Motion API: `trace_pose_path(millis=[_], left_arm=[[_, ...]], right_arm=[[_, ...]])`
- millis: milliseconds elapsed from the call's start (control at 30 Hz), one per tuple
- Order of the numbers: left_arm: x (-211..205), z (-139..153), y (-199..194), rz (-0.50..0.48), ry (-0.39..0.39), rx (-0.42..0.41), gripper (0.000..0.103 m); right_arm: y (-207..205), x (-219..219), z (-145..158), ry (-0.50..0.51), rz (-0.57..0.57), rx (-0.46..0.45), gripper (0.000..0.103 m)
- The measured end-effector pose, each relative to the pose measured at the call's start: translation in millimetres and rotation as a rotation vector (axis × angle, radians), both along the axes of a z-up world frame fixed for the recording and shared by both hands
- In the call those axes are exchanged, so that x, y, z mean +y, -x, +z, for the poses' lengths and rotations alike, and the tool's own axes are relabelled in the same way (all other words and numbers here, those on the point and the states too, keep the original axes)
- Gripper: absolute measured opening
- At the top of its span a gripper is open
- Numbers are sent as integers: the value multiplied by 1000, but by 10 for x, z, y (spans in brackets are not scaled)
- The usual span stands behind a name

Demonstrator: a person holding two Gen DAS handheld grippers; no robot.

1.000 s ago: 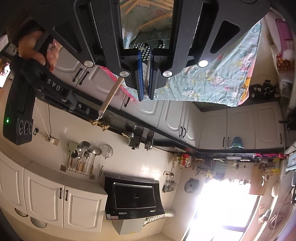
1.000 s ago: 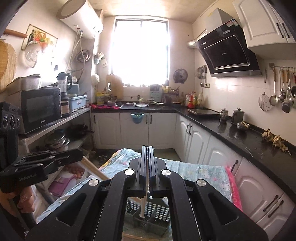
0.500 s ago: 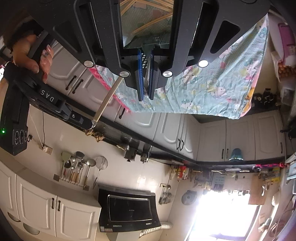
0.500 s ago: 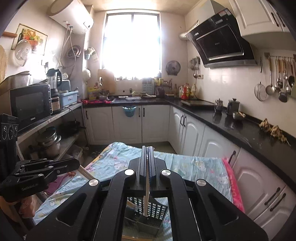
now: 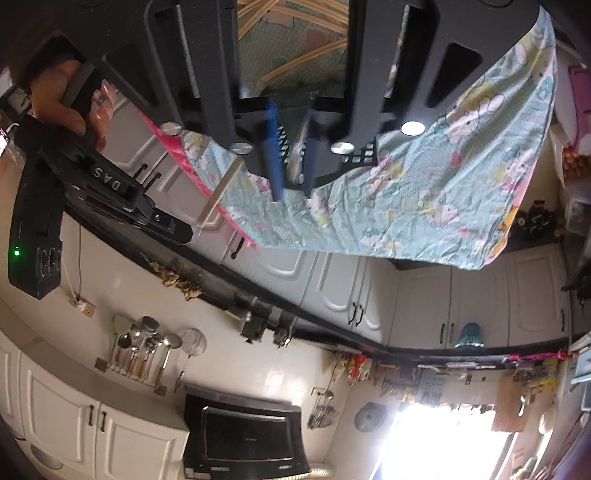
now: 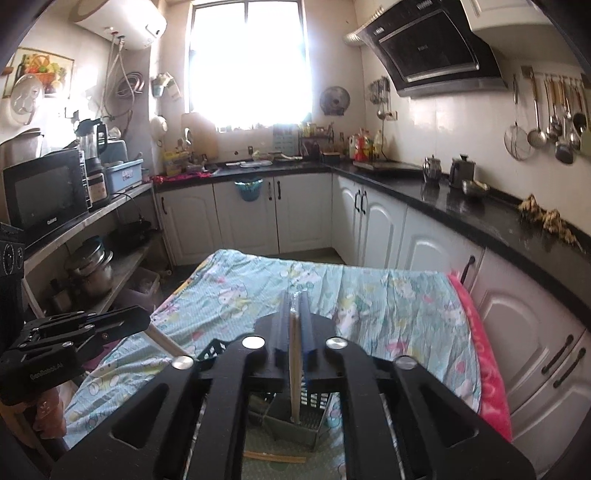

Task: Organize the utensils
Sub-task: 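Open both tools to drop the chopsticks into the green caddy, then withdraw both open tools from the caddy back toward the loose chopsticks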

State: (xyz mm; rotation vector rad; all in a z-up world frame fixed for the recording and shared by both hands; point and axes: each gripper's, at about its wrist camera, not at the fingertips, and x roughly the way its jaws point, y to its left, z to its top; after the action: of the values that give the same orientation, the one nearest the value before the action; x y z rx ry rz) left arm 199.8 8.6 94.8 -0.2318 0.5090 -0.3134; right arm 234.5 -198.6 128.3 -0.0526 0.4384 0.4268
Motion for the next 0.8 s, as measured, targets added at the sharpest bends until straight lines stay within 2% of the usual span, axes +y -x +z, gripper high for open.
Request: trace_pose_path(millis=[67, 200, 267, 400, 467, 600, 800], left_arm=[[28, -38, 14, 17, -9, 6, 35], [128, -27, 116, 43, -11, -15, 48], [180, 3, 192, 56, -10, -33, 60], [274, 42, 355, 91, -12, -66, 79], [299, 53, 433, 104, -15, -76, 84], [340, 36, 606, 125, -21, -93, 91], [381, -40, 808, 154, -39, -91, 92]], right_arm=[[-2, -14, -54, 1, -10, 10, 30], [71, -49, -119, 12, -15, 9, 34], [119, -86, -134, 4, -17, 8, 41], [222, -139, -161, 7, -15, 0, 47], [274, -166, -179, 2, -15, 1, 53], [388, -181, -209, 1, -8, 3, 56], [616, -166, -244, 3, 8, -18, 65]])
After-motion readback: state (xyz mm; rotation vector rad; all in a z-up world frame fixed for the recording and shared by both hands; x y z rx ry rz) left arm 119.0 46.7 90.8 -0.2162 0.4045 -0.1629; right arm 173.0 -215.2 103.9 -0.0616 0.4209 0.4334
